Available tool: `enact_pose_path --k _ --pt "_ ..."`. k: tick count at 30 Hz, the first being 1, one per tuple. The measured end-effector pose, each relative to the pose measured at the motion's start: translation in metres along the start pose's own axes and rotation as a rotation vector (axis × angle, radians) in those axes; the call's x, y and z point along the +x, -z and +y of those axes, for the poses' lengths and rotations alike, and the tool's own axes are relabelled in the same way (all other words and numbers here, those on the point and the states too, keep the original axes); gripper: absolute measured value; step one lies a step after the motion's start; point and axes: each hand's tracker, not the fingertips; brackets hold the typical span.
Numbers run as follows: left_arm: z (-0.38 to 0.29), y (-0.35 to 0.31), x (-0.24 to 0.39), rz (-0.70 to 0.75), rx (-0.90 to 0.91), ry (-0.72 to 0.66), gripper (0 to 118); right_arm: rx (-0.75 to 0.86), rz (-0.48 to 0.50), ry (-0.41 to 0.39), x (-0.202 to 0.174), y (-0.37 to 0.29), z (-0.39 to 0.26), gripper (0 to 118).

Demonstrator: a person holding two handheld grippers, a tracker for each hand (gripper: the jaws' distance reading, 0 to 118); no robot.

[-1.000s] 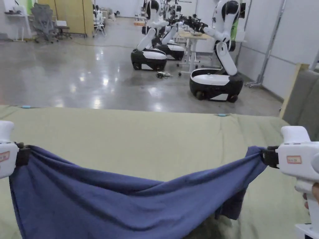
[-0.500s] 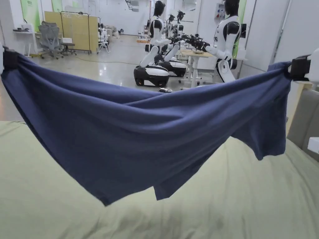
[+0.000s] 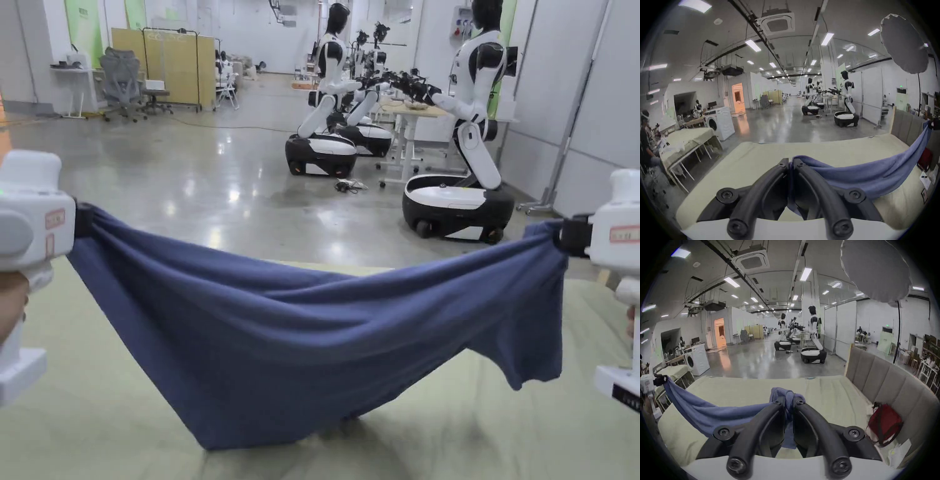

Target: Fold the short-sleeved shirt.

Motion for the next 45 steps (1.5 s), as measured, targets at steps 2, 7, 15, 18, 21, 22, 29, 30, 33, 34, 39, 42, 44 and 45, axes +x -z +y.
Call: enact_pose_path --k 2,7,15,18,21,22,29,30,33,34,39,42,44,45 --pt "-0.014 -0.004 -0.006 -0.030 -0.033 -0.044 2 -0.005 0.017 0.030 0.008 -0.007 -0.014 13" --pt "-0.049 -0.060 -0.020 -0.089 -0.080 -0.085 2 -0.033 0.026 0.011 0.024 -0.055 -0.046 13" --pt "-0.162 -0.182 -0.044 -0.178 -0.261 -0.041 2 -0.175 0.036 -0.131 0.039 -0.139 -0.171 13" --pt "-0.225 -0.218 -0.048 -0.179 -0.375 -0.064 2 -0.289 0.055 -0.161 0.038 -0.161 -0.243 13" --pt "-0.283 -0.239 -0.049 -0.181 -0.513 -0.107 2 -0.402 0.082 -0.143 0.036 -0.172 -0.311 13" --pt "-0.298 -0.245 -0.049 -0.169 -0.534 -0.119 2 -0.432 0.063 -0.147 0.030 -0.179 -0.330 13" --pt "-0.299 -0.261 -0.043 -0.104 -0.494 -0.079 84 -0.442 0.021 -0.088 0.041 -0.188 -0.355 58" --pt "-0.285 -0.267 -0.033 -0.072 -0.447 0.002 115 -0.394 0.004 -0.126 0.035 -0.194 -0.343 84" --pt "-0.245 -0.281 0.003 -0.123 -0.277 0.089 118 -0.178 0.069 -0.116 0.005 -0.213 -0.299 90" --pt "-0.234 -0.284 0.018 -0.119 -0.247 0.115 118 -0.131 0.099 -0.103 -0.010 -0.216 -0.284 90" --pt "-0.195 -0.296 0.091 -0.183 0.111 0.109 118 0.115 0.158 -0.120 -0.093 -0.230 -0.242 90" --pt "-0.184 -0.292 0.118 -0.167 0.123 0.101 117 0.159 0.124 -0.110 -0.120 -0.222 -0.240 90" --pt "-0.184 -0.283 0.120 -0.157 0.103 0.094 97 0.158 0.129 -0.083 -0.129 -0.219 -0.240 70" --pt "-0.184 -0.280 0.120 -0.156 0.101 0.095 51 0.161 0.108 -0.079 -0.134 -0.217 -0.241 31"
